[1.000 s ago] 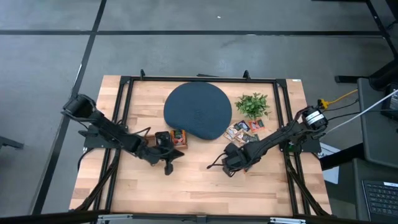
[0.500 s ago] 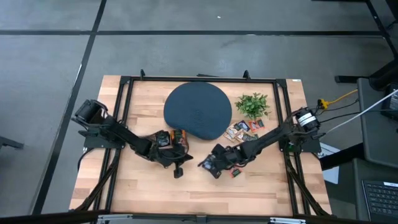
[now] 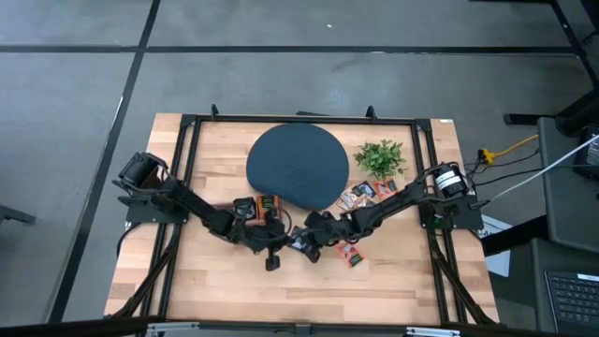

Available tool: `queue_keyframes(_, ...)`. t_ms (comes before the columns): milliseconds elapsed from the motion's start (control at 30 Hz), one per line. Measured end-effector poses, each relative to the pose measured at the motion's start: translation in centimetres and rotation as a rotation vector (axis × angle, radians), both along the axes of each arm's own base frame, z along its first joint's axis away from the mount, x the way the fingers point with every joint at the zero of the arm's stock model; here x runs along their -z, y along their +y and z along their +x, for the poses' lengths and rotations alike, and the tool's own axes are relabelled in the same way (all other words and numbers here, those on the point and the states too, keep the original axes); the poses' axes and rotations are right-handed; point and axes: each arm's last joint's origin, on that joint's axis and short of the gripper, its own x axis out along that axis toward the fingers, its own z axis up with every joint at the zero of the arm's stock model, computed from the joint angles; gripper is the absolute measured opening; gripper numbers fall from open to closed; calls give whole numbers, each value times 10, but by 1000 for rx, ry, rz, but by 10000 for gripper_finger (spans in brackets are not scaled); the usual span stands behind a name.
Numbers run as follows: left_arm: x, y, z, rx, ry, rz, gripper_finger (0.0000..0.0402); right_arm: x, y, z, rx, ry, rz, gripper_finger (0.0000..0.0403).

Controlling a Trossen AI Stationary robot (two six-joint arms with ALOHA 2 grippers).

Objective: Pick & Place Tea
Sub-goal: Put the blue tea bag into the middle section of the wooden organizer

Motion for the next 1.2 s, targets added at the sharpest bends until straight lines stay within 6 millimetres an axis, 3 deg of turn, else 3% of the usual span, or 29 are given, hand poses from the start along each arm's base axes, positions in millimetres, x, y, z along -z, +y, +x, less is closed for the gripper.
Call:
queue_keyframes(133, 1, 4, 1, 16, 16, -33, 2, -11, 2, 8, -38, -24, -22, 7)
queue_keyframes(433, 7, 9, -1, 13, 92, -47, 2, -49, 8, 23, -165, 187, -137, 10)
queue_keyframes(633, 7, 7, -1, 81, 107, -57, 1, -72, 9, 24, -239, 297, -210, 39)
queue_keyframes(967, 31, 0, 13, 177, 189, 97, 2, -74, 7, 19, -215, 363, -236, 100)
queue_keyframes(1200, 35, -1, 19, 168, 257, 150, 2, -68, 4, 11, -189, 425, -339, 122)
